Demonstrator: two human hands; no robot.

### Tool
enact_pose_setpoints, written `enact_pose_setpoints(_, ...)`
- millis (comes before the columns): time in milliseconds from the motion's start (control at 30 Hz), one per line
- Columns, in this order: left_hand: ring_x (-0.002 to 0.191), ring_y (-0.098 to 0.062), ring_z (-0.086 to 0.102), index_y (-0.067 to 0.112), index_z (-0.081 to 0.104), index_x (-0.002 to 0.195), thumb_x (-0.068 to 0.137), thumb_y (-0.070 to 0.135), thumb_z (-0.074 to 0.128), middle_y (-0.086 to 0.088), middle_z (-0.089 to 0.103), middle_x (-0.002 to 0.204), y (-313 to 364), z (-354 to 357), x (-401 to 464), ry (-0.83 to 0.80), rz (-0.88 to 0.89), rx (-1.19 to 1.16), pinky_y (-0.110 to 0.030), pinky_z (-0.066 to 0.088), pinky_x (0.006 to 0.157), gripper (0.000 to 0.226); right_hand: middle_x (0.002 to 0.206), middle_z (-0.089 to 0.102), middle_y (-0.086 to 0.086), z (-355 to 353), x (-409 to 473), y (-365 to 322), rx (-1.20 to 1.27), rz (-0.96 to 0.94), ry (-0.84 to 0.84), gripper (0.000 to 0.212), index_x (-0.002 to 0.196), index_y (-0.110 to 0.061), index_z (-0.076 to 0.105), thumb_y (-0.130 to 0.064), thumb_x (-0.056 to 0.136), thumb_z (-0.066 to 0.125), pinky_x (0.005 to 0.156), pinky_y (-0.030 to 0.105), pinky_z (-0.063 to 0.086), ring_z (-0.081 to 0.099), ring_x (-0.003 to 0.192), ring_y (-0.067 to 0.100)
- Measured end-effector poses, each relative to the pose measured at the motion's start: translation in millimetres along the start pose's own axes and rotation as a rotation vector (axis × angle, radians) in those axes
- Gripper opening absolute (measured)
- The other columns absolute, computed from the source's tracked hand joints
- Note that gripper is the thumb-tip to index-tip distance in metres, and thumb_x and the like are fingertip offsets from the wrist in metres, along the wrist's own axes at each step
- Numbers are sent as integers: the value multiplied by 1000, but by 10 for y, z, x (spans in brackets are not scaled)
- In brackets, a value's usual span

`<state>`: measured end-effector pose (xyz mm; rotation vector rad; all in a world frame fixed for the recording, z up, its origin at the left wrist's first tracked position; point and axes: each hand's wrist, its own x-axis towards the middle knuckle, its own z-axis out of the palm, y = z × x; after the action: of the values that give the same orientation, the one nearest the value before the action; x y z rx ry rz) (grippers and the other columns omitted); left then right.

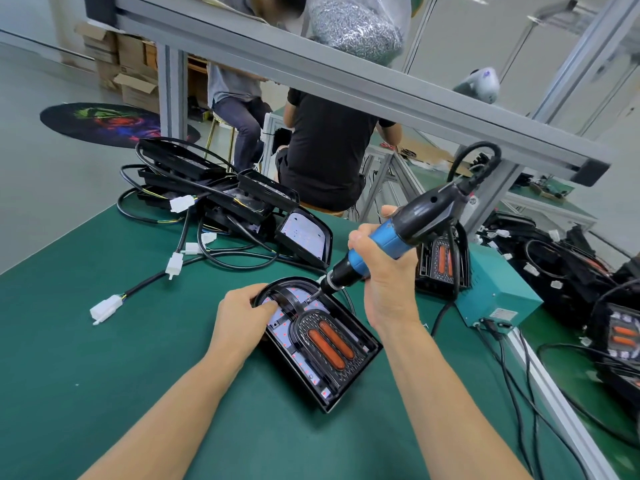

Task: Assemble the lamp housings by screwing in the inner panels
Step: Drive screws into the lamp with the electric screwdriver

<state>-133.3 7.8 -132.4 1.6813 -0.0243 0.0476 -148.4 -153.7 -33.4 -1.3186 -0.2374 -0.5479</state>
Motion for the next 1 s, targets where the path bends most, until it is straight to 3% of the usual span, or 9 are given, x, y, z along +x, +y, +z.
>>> enact_pose_setpoints(100,67,-17,60,33,73,80,75,10,58,-4,72,76,-19,3,13,4,-1,11,-41,55,76,29,69,54,-4,-23,24,16,21,18,37,45,110,-25,48,-4,76,68,76,21,50,52,72,14)
enact_pose_setpoints(333,65,-18,55,22,72,81,71,12,57,-15,70,80,-25,16,29,7,-13,11,-48,54,76,21,70,55,-7,-70,19,34,-9,35,67,28,82,-36,63,-9,75,70,80,30,45,51,72,15)
enact_pose_setpoints(500,66,-17,53,18,73,82,71,9,57,-17,70,81,-26,18,38,10,-12,22,-46,54,75,21,66,50,-7,-44,22,5,-26,10,-2,36,64,-39,65,-4,75,67,72,24,45,45,70,16)
enact_pose_setpoints(667,64,-16,49,10,71,81,73,8,58,-21,67,80,-32,21,42,16,-26,31,-31,43,65,16,66,52,-10,-19,-2,3,-37,9,-54,38,62,-36,64,-1,76,65,70,21,48,47,69,13)
enact_pose_setpoints(1000,65,-16,51,15,73,81,78,1,58,-19,69,82,-36,20,51,13,-20,12,-31,43,67,21,67,53,-9,-36,-30,-5,-23,5,-34,36,67,-39,66,-4,76,67,74,23,47,49,70,12)
